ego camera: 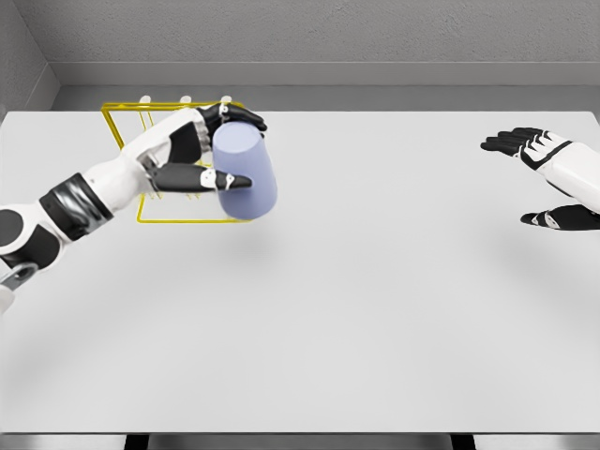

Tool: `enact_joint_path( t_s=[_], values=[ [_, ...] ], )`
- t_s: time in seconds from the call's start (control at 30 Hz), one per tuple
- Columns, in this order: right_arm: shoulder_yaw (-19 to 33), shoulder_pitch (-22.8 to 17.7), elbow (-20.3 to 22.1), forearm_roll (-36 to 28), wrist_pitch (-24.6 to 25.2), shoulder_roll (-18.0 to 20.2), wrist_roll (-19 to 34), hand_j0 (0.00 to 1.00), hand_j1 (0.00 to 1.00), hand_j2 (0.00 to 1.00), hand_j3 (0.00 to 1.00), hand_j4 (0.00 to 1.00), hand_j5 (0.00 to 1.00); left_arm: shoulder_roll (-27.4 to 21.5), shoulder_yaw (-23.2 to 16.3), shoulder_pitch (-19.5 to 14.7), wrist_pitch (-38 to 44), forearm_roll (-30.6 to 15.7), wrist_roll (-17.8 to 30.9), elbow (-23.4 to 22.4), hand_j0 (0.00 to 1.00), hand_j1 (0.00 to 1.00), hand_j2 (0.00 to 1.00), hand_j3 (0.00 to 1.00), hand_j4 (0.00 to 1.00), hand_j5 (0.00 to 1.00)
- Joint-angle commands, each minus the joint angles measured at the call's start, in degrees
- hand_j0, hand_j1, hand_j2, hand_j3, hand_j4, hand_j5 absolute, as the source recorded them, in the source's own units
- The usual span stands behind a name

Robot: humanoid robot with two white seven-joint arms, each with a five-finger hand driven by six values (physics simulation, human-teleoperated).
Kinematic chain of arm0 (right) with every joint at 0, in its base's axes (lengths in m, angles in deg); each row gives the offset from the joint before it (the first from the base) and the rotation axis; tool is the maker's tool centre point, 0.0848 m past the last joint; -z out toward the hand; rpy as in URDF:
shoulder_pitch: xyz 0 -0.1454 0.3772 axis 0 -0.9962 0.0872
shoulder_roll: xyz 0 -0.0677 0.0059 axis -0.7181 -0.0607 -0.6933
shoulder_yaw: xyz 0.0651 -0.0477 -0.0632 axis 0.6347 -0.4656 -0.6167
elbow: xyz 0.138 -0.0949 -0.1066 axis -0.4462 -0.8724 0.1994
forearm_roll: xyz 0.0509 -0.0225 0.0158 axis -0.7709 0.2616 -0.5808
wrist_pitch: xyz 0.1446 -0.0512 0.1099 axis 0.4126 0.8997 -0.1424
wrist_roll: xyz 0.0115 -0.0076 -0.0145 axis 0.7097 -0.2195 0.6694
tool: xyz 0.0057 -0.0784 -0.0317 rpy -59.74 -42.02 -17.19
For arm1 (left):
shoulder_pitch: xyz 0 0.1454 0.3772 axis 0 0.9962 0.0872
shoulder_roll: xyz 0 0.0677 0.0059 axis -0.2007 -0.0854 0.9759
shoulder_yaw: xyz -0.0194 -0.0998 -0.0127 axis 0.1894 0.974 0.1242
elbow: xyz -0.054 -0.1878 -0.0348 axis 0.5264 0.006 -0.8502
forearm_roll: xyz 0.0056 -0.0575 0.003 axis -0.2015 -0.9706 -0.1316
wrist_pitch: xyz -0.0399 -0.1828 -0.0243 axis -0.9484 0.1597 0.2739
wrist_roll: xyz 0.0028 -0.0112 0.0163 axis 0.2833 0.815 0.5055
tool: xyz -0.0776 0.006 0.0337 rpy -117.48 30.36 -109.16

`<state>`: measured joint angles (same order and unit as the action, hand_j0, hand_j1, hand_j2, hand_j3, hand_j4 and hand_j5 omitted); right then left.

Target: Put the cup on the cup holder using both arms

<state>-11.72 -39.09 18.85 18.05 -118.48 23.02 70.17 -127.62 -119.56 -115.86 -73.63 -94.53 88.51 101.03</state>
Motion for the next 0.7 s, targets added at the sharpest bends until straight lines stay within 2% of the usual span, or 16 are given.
enact_joint_path(
  t_s=[0.0,0.1,0.67],
  values=[
    [0.05,0.0,-0.06,-0.41,0.11,0.06,-0.03,1.0,1.0,1.0,1.0,1.0,1.0,0.07,1.32,0.0,0.0,0.18,-0.01,0.26,0.66,0.66,0.66,0.66,0.66,0.66],
    [0.05,0.0,-0.06,-0.41,0.11,0.06,-0.03,1.0,1.0,1.0,1.0,1.0,1.0,0.16,2.9,0.35,0.0,0.36,-0.09,0.43,0.66,0.66,0.66,0.66,0.66,0.66],
    [-0.04,0.0,0.02,-0.5,0.11,0.06,-0.03,1.0,1.0,1.0,1.0,1.0,1.0,-0.1,4.04,0.62,-0.88,0.45,-0.09,-0.62,0.67,0.67,0.67,0.67,0.67,0.67]
  ],
)
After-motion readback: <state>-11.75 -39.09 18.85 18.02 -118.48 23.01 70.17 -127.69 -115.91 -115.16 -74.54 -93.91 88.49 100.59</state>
